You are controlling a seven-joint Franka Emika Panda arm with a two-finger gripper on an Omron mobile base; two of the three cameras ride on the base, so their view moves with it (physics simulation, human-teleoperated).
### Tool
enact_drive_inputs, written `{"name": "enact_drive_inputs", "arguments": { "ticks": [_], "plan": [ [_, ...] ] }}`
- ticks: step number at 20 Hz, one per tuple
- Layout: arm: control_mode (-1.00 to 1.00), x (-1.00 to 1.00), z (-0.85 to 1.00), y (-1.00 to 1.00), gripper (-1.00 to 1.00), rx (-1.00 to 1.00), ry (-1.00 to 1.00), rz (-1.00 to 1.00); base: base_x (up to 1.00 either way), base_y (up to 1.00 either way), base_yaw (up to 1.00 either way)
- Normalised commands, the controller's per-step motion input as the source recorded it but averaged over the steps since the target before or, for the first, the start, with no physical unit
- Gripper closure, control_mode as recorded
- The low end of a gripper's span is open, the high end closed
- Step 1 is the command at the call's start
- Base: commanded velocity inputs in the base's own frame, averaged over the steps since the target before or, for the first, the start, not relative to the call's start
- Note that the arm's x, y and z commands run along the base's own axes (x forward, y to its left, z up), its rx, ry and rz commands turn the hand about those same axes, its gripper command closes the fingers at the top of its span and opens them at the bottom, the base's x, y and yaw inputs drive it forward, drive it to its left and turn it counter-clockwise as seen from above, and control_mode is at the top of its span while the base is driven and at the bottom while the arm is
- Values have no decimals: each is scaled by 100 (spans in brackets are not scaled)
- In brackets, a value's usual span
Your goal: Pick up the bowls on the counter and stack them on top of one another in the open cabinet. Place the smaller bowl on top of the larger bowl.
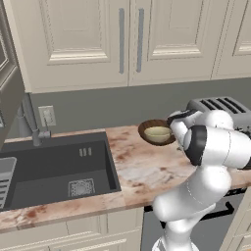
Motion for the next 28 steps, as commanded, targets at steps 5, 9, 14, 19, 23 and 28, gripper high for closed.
{"name": "enact_drive_inputs", "arguments": {
  "ticks": [5,9,14,19,23,28],
  "plan": [
    [-100,29,-22,3,-100,-1,0,0,0,0,0],
    [-100,18,-36,0,-100,-2,-1,0,0,0,0],
    [-100,21,-33,3,-100,0,-3,0,0,0,0],
    [-100,0,-25,1,-100,-1,0,0,0,0,0],
    [-100,-21,-5,-1,-100,0,-2,0,0,0,0],
    [-100,-5,-1,7,-100,0,-4,0,0,0,0]
  ]
}}
